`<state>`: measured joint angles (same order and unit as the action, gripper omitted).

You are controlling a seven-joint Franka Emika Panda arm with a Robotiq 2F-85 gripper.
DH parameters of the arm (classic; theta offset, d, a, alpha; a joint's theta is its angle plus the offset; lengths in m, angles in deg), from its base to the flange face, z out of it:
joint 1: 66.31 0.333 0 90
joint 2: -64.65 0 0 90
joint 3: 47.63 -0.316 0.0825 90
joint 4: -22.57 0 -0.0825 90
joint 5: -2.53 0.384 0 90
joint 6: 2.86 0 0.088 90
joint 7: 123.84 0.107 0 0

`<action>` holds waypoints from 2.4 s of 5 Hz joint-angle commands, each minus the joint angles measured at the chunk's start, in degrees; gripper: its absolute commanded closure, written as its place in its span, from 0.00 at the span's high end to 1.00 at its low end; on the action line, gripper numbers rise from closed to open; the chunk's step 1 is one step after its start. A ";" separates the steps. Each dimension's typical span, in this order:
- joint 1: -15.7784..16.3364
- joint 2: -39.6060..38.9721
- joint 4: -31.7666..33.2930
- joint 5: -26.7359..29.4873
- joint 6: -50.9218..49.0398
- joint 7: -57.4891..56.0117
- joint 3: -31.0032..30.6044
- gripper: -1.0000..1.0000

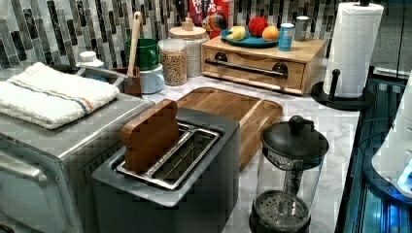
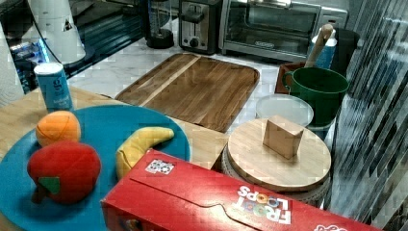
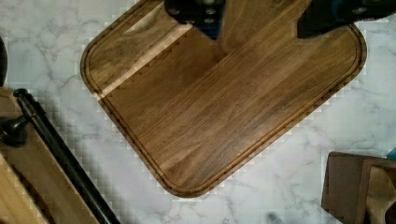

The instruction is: Open the drawer.

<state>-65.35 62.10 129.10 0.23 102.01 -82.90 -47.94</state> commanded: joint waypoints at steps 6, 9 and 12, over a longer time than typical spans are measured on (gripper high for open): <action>-7.18 -3.39 5.62 0.59 10.30 -38.73 5.51 1.00; -9.82 -6.03 7.85 -2.17 17.85 -50.82 7.62 1.00; -11.12 -7.32 11.64 -1.61 26.82 -59.07 10.02 1.00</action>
<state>-75.64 55.27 140.40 -2.77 127.31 -136.42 -37.56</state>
